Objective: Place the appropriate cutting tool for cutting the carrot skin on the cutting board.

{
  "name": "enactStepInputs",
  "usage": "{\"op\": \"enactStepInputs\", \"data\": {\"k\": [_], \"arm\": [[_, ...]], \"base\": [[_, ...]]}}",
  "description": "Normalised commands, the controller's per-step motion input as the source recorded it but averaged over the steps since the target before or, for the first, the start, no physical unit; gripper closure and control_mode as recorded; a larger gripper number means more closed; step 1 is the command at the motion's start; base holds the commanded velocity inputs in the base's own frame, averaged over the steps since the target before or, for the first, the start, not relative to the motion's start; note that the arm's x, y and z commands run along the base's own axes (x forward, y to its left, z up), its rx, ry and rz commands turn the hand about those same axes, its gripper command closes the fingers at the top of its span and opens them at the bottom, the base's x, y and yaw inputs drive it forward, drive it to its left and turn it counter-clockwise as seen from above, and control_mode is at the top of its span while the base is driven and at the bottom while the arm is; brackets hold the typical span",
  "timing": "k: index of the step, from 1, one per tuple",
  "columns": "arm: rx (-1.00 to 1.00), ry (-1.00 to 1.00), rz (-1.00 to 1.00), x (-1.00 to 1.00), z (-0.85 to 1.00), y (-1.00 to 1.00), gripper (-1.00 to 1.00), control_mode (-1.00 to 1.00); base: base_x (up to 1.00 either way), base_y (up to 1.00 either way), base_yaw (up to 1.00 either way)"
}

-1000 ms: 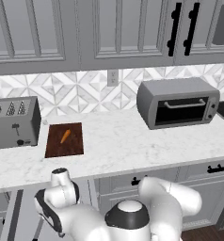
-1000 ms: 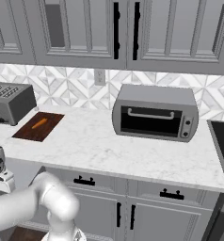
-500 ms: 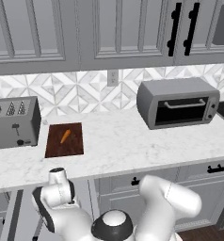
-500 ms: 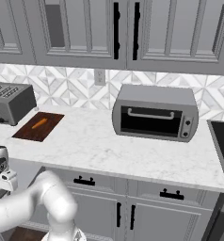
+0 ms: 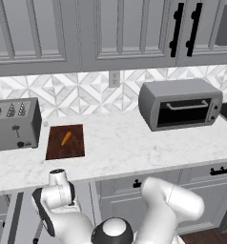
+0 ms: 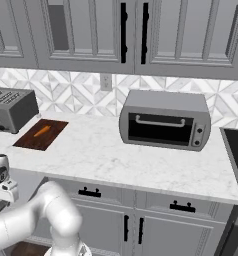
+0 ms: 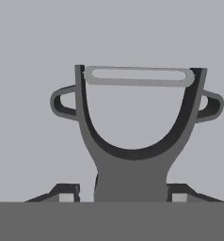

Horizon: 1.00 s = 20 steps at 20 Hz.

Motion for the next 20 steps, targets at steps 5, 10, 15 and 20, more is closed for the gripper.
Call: {"op": "enactStepInputs", "data": {"k": [5, 10, 15, 20], "arm": [[0.0, 0.0, -0.05, -0.68, 0.3, -0.11, 1.0, -1.0], [0.0, -0.04, -0.02, -0.65, 0.94, -0.28, 1.0, -1.0], [0.0, -0.14, -0.01, -0.62, 1.0, -0.32, 1.0, -1.0], [0.0, -0.18, -0.08, -0.1, 1.0, -0.19, 1.0, -1.0]], "base": [[0.0, 0.0, 0.0], [0.0, 0.0, 0.0], [0.0, 0.0, 0.0], [0.0, 0.0, 0.0]]}}
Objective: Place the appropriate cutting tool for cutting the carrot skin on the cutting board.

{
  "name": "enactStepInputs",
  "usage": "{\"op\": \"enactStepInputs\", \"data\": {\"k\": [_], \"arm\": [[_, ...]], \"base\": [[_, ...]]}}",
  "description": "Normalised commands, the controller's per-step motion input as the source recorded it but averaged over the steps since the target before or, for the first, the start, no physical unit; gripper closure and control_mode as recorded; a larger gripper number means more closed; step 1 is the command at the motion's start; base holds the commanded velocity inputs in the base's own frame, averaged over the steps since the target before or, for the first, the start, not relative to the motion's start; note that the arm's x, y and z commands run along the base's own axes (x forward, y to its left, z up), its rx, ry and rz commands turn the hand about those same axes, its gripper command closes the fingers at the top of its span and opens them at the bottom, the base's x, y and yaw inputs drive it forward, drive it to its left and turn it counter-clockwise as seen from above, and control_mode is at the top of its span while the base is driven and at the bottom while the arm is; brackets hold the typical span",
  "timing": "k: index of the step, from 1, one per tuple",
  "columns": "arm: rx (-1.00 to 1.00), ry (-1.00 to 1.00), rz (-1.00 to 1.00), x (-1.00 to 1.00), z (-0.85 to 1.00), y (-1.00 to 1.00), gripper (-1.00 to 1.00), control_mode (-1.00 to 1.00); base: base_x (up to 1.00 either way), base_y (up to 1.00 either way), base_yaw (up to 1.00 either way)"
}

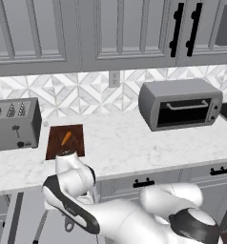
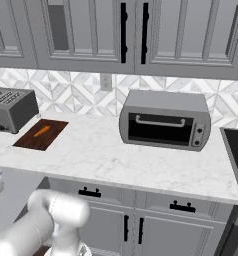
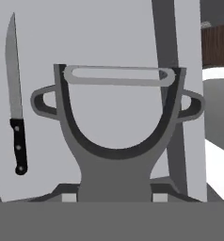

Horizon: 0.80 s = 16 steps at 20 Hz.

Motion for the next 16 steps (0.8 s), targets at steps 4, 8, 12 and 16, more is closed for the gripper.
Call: {"op": "enactStepInputs", "data": {"k": [4, 8, 12, 16], "arm": [[0.0, -0.18, -0.09, 0.38, 1.0, 0.0, 1.0, -1.0], [0.0, -0.13, -0.15, 0.81, 0.91, 0.1, 1.0, -1.0], [0.0, -0.07, -0.24, 1.0, 0.56, 0.36, 1.0, -1.0], [0.0, -0.01, -0.26, 1.0, 0.25, 0.35, 1.0, -1.0]], "base": [[0.0, 0.0, 0.0], [0.0, 0.0, 0.0], [0.0, 0.0, 0.0], [0.0, 0.0, 0.0]]}}
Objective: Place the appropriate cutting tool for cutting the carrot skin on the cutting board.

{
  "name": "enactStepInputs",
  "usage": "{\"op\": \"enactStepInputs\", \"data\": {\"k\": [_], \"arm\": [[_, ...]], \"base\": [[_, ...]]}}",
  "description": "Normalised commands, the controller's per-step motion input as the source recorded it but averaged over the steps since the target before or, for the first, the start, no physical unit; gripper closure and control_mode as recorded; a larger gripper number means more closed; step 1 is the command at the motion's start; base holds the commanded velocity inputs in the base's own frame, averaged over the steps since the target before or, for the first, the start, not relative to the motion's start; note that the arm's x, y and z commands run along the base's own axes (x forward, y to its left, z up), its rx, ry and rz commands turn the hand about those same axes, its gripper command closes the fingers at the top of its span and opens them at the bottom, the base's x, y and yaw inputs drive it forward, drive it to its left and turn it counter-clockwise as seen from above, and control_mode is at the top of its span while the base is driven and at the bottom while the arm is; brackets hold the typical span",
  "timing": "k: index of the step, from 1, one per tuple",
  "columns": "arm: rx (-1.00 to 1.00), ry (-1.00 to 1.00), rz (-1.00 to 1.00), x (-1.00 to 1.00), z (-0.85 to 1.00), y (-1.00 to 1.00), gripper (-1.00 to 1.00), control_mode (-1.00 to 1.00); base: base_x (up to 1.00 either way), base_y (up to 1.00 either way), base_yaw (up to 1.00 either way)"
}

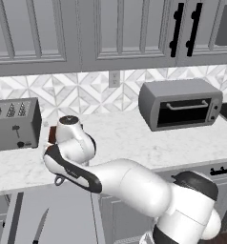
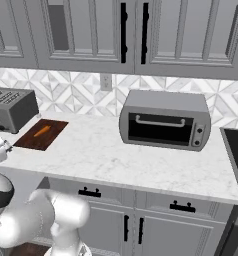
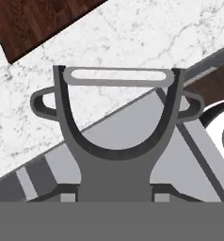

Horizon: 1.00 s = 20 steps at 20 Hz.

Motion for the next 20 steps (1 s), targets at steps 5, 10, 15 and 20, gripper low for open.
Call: {"op": "enactStepInputs", "data": {"k": [5, 10, 15, 20], "arm": [[0.0, 0.0, -0.22, 1.0, 0.01, 0.15, 1.0, -1.0], [0.0, 0.0, -0.17, 0.99, -0.06, 0.0, 1.0, -1.0], [-0.01, 0.01, -0.13, 0.91, -0.33, 0.0, 1.0, -1.0], [-0.06, 0.01, -0.13, 0.76, -0.41, 0.0, 1.0, -1.0]], "base": [[0.0, 0.0, 0.0], [0.0, 0.0, 0.0], [0.0, 0.0, 0.0], [0.0, 0.0, 0.0]]}}
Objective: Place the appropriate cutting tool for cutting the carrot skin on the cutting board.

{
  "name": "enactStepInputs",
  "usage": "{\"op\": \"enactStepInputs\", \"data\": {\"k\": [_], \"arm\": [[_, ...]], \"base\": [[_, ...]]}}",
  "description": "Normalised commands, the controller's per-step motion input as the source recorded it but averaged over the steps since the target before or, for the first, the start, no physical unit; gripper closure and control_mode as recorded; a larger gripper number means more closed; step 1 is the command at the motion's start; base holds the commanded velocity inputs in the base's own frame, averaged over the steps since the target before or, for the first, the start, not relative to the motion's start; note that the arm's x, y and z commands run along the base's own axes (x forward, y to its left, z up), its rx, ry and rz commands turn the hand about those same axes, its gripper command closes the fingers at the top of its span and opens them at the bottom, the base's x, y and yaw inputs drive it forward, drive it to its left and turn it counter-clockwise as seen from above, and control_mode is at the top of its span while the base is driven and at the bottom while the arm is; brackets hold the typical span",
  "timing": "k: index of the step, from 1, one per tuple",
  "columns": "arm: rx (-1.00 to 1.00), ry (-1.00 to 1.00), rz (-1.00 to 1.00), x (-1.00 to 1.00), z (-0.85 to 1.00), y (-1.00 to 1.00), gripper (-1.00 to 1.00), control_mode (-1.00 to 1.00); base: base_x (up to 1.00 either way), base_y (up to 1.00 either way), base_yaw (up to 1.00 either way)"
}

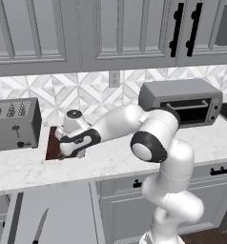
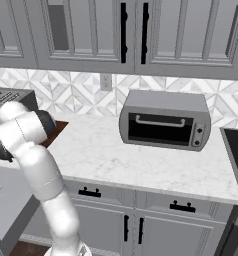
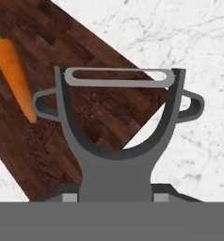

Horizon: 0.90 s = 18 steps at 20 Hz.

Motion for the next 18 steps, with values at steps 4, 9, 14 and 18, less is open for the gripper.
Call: {"op": "enactStepInputs", "data": {"k": [4, 9, 14, 18], "arm": [[-0.01, 0.01, -0.11, 0.47, -0.06, 0.02, 1.0, -1.0], [-0.06, 0.15, -0.11, 0.43, 0.02, 0.12, 1.0, -1.0], [-0.09, 0.21, -0.08, 0.5, 0.0, 0.24, 1.0, -1.0], [-0.04, 0.2, -0.01, 0.62, 0.07, 0.31, 1.0, -1.0]], "base": [[0.0, 0.0, 0.0], [0.0, 0.0, 0.0], [0.0, 0.0, 0.0], [0.0, 0.0, 0.0]]}}
